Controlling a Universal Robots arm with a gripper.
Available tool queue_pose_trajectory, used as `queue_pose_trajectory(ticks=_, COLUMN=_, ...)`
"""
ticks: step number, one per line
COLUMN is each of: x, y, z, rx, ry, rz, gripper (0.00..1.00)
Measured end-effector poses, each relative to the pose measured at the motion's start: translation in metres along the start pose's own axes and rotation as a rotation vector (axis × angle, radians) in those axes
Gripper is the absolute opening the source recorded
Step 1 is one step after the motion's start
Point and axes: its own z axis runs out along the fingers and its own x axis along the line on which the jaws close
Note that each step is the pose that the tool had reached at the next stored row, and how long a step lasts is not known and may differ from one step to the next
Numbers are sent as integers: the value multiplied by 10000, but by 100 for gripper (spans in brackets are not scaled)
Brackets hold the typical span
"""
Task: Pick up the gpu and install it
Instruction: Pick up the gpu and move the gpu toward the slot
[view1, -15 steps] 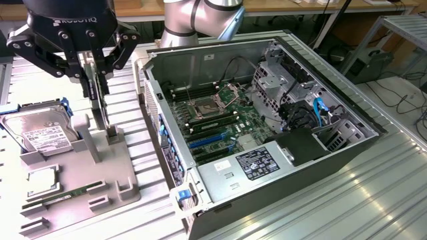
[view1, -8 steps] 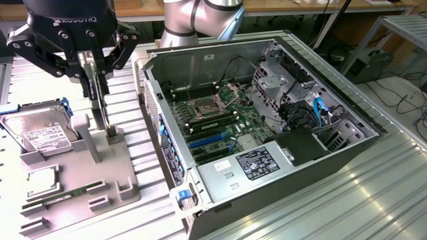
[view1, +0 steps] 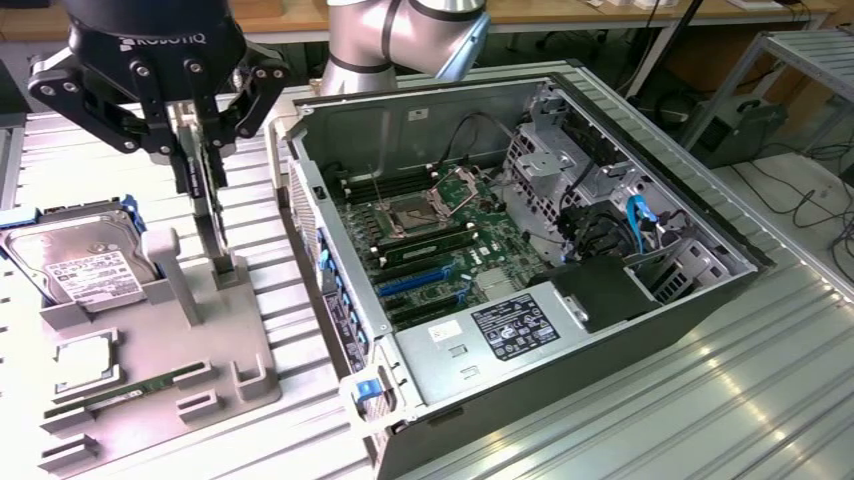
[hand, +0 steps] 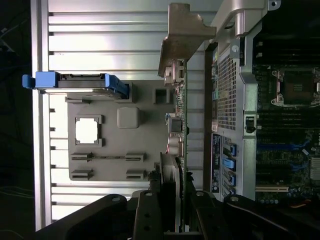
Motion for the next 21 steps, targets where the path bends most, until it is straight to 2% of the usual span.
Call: queue_pose_trajectory(ticks=21, x=-181, y=0, z=-3, rx=0, ry=0, rz=0, gripper=27)
